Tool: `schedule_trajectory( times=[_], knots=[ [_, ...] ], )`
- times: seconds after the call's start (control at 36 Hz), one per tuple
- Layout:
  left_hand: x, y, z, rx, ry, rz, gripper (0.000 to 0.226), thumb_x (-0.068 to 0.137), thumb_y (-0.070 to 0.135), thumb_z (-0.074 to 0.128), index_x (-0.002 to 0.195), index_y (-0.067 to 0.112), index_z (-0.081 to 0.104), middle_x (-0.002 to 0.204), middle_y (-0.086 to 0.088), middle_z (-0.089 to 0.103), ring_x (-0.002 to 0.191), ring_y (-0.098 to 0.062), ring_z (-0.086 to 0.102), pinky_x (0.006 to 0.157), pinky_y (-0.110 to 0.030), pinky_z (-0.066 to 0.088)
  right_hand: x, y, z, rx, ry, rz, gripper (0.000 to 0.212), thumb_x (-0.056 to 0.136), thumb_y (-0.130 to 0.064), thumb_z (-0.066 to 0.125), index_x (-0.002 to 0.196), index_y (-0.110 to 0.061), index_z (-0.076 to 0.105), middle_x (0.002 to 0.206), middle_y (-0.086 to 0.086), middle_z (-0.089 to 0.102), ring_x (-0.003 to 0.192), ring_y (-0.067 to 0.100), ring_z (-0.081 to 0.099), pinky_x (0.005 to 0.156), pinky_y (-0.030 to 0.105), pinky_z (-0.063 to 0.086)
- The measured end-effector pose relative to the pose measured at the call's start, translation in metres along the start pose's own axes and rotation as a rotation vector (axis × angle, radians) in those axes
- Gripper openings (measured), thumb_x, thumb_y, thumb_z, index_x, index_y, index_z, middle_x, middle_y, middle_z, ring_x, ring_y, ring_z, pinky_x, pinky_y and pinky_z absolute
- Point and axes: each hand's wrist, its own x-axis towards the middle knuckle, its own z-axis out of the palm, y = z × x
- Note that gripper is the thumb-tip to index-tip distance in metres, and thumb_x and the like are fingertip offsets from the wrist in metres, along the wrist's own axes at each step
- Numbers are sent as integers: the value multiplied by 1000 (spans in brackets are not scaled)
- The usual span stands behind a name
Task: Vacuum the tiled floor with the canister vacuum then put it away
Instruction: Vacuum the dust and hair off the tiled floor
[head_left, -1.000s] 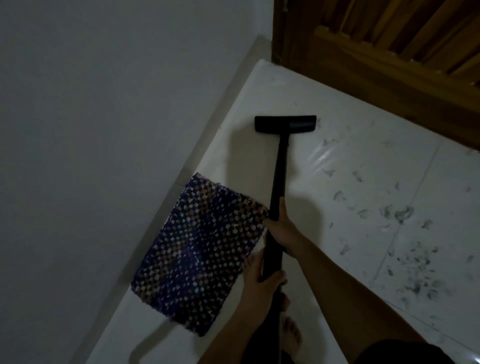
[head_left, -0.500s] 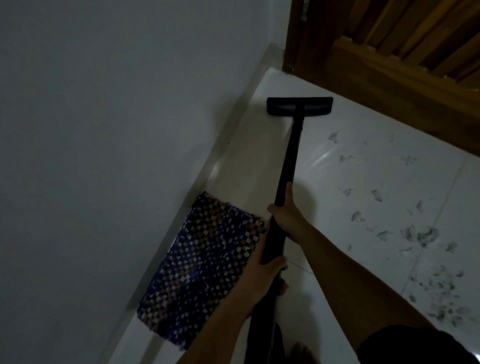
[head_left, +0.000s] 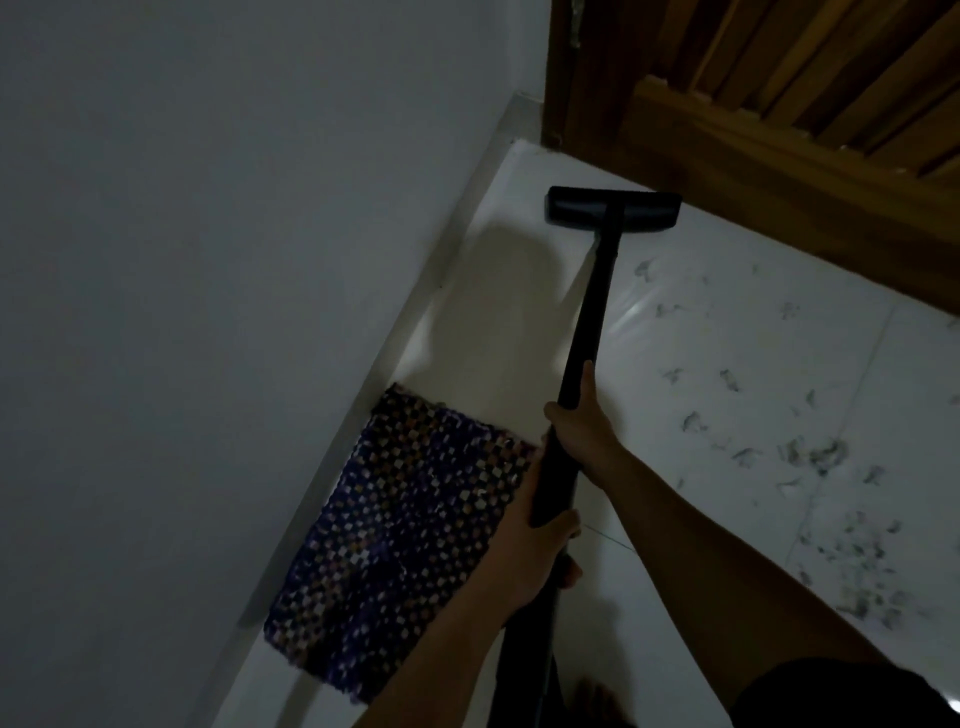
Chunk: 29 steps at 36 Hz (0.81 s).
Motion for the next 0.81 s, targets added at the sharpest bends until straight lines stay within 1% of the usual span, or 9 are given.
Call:
schedule_trajectory(
  times=[0.08, 0.17, 0.31, 0.39, 0.44, 0.5, 0.67, 0.75, 0.81],
  knots=[
    [-2, -2, 13, 19, -18, 4, 61, 93, -2, 46, 144, 28, 30, 78, -8, 48, 43, -7, 45, 41, -18, 45, -4, 8, -13, 24, 31, 10, 82, 94, -15, 46, 149, -39, -9, 127, 15, 55, 81, 29, 60, 76, 39, 52],
    [0, -5, 29, 44, -34, -5, 60, 92, -2, 47, 138, 33, 32, 77, -7, 48, 42, -9, 45, 42, -19, 45, -8, 17, -29, 48, 56, 22, 81, 94, -15, 46, 149, -39, -8, 123, 17, 58, 80, 30, 61, 77, 41, 53],
    [2, -14, 55, 102, -71, -51, 64, 93, 0, 47, 144, 34, 28, 77, -4, 51, 39, -11, 48, 41, -22, 45, -16, 35, -57, 76, 106, 58, 81, 93, -15, 46, 149, -38, -8, 117, 19, 61, 70, 26, 59, 58, 29, 46],
    [3, -14, 72, 113, -90, -79, 63, 92, -3, 45, 144, 28, 28, 75, -5, 47, 39, -10, 45, 39, -19, 43, -21, 45, -73, 106, 142, 58, 81, 94, -14, 46, 150, -37, -7, 97, 12, 61, 64, 21, 57, 54, 27, 45],
    [4, -14, 82, 144, -113, -80, 61, 92, -4, 45, 143, 26, 31, 75, -5, 46, 43, -11, 45, 39, -18, 43, -22, 52, -84, 150, 162, 68, 80, 94, -13, 47, 150, -37, -6, 83, 9, 59, 62, 21, 56, 57, 29, 47],
    [4, -13, 90, 180, -131, -83, 59, 91, -4, 45, 142, 25, 32, 75, -5, 46, 45, -11, 45, 39, -18, 44, -23, 60, -92, 202, 177, 76, 82, 94, -11, 47, 149, -37, -7, 79, 10, 58, 61, 23, 56, 64, 34, 49],
    [9, -17, 111, 289, -156, -118, 63, 89, 0, 46, 142, 31, 31, 75, -2, 50, 37, -8, 46, 43, -23, 46, -22, 78, -113, 284, 232, 90, 83, 91, -10, 48, 149, -40, -4, 76, 10, 58, 61, 27, 58, 76, 45, 54],
    [9, -20, 118, 338, -164, -114, 64, 89, 1, 47, 142, 31, 31, 74, 0, 51, 40, -9, 47, 46, -27, 47, -24, 85, -120, 326, 253, 98, 83, 91, -11, 49, 149, -42, -1, 76, 11, 59, 61, 28, 58, 76, 46, 55],
    [8, -20, 121, 335, -174, -126, 63, 89, 1, 46, 143, 30, 30, 74, 0, 51, 37, -9, 46, 43, -24, 46, -25, 88, -122, 336, 265, 111, 83, 91, -11, 49, 148, -42, -2, 79, 12, 59, 62, 28, 58, 74, 45, 55]
  ],
)
